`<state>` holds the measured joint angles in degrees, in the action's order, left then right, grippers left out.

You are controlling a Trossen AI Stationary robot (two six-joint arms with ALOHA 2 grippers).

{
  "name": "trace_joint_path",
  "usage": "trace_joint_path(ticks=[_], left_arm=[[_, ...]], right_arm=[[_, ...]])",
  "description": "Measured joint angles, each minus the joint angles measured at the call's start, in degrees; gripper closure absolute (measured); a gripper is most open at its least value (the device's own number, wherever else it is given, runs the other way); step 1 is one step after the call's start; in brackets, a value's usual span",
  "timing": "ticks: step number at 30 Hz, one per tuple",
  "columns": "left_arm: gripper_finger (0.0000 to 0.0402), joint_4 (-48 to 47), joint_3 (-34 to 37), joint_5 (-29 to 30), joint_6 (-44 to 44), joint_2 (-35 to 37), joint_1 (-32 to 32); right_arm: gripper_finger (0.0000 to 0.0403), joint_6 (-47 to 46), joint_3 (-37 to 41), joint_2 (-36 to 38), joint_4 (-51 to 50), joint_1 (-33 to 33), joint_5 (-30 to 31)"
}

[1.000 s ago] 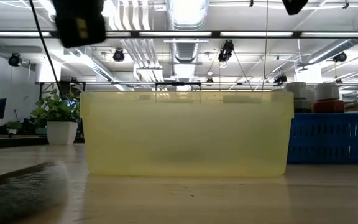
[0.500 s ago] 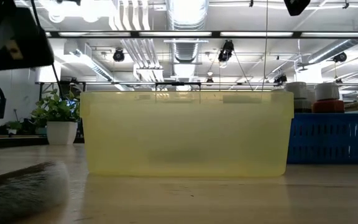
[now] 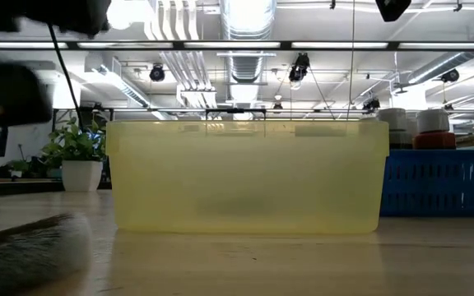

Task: Pick & Place Paint Supplies
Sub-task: Put the silver and black highlighter brush into the yellow bin

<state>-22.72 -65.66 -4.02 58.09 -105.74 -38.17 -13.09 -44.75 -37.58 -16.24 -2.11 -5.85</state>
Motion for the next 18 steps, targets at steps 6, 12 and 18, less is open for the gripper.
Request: trace_joint_path(ticks=[6,12,18], left_arm=[[0.0226,-0.5,0.1,0.1,2.1,-3.2,-0.9],[0.0279,-0.4,-0.1,0.8,3.4,-5.1,-0.9],[0.0322,-3.0,-0.2,2.7,9.8,-5.2,-1.0]], right_arm=[[0.0222,0.2,0.0,-0.1,-0.3,0.0,0.3],[0.0222,0.2,0.0,0.0,-0.7,0.0,1.0],[0.0222,0.0,0.0,0.0,-1.1,0.0,1.1]])
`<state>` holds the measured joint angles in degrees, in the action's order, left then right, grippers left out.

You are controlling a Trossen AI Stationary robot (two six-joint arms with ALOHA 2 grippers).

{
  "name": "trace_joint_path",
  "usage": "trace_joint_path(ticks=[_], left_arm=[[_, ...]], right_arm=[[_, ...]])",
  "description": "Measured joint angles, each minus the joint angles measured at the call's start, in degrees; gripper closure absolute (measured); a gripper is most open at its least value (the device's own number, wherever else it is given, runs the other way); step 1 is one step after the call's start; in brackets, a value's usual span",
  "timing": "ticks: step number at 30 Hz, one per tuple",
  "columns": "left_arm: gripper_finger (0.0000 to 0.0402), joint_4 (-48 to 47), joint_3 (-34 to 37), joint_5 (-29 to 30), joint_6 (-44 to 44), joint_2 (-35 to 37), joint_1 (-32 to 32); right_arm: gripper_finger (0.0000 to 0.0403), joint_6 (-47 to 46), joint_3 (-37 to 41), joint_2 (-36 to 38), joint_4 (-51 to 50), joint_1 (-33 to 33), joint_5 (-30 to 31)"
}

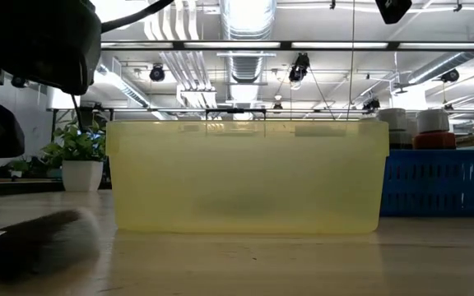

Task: Pick & Place Paint Supplies
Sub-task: Put the silver and black highlighter brush into the yellow bin

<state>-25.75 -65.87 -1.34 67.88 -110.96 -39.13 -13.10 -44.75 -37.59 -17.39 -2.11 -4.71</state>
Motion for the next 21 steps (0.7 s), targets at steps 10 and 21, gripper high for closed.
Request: trace_joint_path(ticks=[10,21], left_arm=[[0.0396,1.8,0.3,-0.1,-3.9,2.8,0.0],[0.0391,-1.8,0.3,2.2,-5.3,7.7,0.0]], right_arm=[[0.0222,0.2,0.0,0.0,0.0,0.0,0.3],[0.0222,-0.2,0.0,0.0,0.0,0.0,0.4]])
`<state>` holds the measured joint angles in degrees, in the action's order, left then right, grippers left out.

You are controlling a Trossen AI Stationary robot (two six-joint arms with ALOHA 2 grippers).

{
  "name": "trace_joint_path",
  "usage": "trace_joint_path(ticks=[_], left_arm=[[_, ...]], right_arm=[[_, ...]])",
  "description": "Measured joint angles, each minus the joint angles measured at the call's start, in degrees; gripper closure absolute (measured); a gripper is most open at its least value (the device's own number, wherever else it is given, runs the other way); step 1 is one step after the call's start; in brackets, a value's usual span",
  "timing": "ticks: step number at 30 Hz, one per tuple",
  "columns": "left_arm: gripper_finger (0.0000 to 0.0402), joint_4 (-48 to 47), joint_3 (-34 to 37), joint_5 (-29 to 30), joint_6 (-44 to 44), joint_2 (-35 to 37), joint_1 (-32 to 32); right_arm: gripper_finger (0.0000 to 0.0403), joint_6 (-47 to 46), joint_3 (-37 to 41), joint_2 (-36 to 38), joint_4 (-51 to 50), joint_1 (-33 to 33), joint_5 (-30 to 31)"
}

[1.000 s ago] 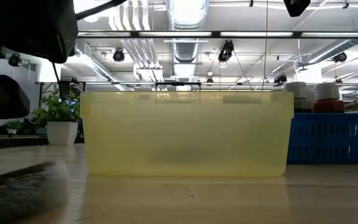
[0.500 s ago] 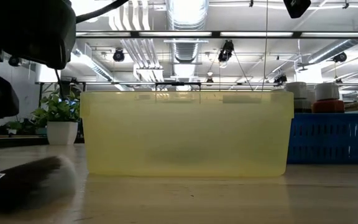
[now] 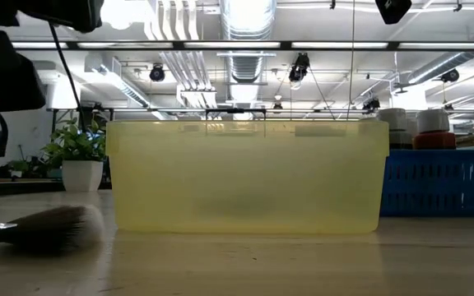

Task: Pick & Place Paint Supplies
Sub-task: Put the silver and black highlighter brush into the yellow bin

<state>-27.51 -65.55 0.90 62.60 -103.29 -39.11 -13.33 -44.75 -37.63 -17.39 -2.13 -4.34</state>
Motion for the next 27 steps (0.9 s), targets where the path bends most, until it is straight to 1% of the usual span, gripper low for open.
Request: trace_joint_path(ticks=[2,8,12,17,23,25,27], left_arm=[[0.0373,0.4,0.0,0.0,0.6,-0.1,0.0],[0.0302,0.4,0.0,0.7,1.9,-1.0,-0.4],[0.0277,0.8,-0.1,0.8,3.4,-2.6,-0.6],[0.0273,-0.2,-0.1,0.6,7.4,-5.0,-0.6],[0.0274,-3.0,-0.5,-0.5,16.9,-7.4,-0.6],[0.0282,-3.8,-0.5,-0.5,19.2,-7.5,-0.6],[0.03,-4.5,-0.5,-0.5,20.3,-7.5,-0.6]], right_arm=[[0.0222,-0.1,0.0,0.0,0.0,0.0,0.0],[0.0222,-0.9,0.0,0.0,0.0,0.0,0.0],[0.0222,-1.0,0.0,0.0,-0.4,0.0,-0.1],[0.0222,-0.9,0.0,0.0,-0.4,0.0,-0.1],[0.0222,-0.7,0.0,0.0,-0.7,0.0,-0.1],[0.0222,-0.6,0.0,0.0,-0.7,0.0,-0.1],[0.0222,-0.6,0.0,0.0,-0.9,0.0,-0.1]])
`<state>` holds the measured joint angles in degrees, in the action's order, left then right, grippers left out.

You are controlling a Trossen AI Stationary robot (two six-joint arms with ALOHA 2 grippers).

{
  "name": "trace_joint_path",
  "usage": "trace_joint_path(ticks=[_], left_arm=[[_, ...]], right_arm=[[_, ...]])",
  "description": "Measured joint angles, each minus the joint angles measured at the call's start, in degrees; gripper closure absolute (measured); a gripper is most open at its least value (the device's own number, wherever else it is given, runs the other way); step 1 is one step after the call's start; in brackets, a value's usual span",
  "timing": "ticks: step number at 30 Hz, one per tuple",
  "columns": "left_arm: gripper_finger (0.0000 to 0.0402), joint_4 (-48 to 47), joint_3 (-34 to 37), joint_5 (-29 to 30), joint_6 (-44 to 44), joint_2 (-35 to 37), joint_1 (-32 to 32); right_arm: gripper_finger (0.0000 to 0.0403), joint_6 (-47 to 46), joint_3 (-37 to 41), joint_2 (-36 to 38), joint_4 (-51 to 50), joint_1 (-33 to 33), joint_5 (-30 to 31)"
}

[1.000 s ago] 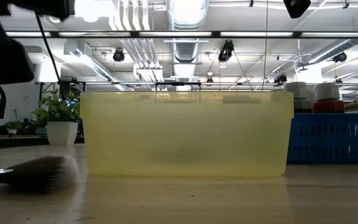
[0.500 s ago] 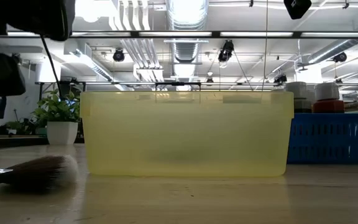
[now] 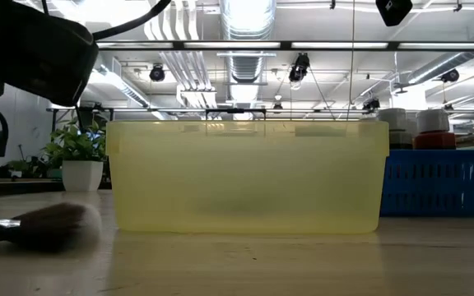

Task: Pick & Place Paint Supplies
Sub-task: Put the silver and black highlighter brush into the yellow bin

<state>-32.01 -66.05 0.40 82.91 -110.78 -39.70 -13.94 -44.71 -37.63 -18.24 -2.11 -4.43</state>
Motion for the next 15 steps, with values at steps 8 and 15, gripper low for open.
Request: trace_joint_path(ticks=[8,15], left_arm=[[0.0366,-0.9,0.3,-0.5,-0.7,1.1,-0.1],[0.0369,-1.4,0.6,-0.8,-5.7,4.1,-0.2]], right_arm=[[0.0222,0.4,0.0,0.0,0.0,0.0,0.0],[0.0222,0.4,0.0,0.0,0.0,0.0,0.0]])
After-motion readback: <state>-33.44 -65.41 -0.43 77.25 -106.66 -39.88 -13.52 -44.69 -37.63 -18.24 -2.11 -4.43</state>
